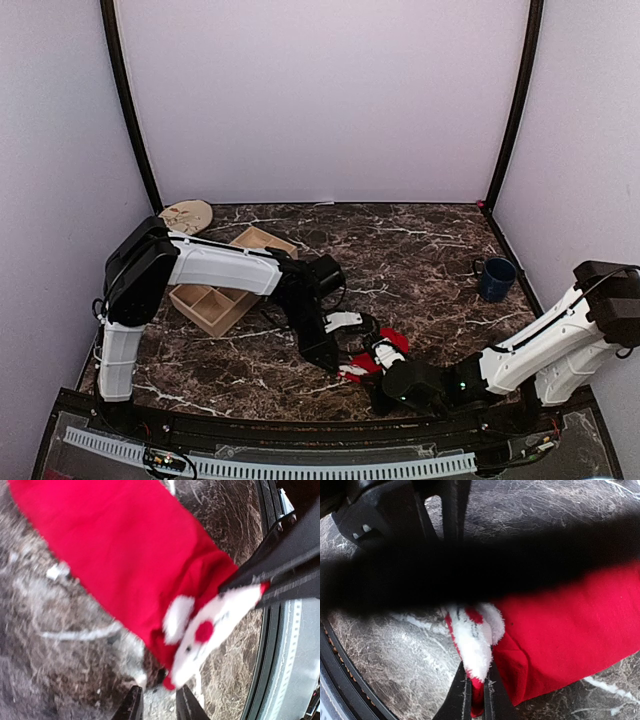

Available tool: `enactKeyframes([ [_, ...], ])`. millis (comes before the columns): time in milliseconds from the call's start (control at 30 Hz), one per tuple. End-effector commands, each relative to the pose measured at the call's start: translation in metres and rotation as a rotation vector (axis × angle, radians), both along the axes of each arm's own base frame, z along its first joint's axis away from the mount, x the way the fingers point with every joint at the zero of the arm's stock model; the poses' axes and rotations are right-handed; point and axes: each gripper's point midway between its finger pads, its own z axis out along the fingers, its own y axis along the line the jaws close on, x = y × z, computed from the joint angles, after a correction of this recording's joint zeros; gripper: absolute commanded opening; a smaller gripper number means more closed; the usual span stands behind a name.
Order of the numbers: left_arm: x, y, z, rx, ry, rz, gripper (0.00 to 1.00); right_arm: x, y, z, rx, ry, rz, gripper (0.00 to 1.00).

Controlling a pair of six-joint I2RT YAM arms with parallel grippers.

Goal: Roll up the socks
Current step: Roll the sock at the center of the board.

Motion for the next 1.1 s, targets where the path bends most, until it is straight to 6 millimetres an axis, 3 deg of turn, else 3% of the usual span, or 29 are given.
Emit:
enactKeyframes([
  [0,0.01,0.002,0.02,-0.058,-0.023,0.053,0.26,0.001,-0.009,0.001,0.051,0.052,-0.06,0.0],
  [533,0.025,-0.025,0.051,-0.267,-0.091,0.138,0.26,0.005,-0.04,0.003,0.271,0.269,-0.297,0.0],
  [1067,0.005,-0.055,0.058,-0.376,-0.081,0.029,0.28,0.003,-0.058,-0.005,0.474,0.452,-0.491,0.0],
])
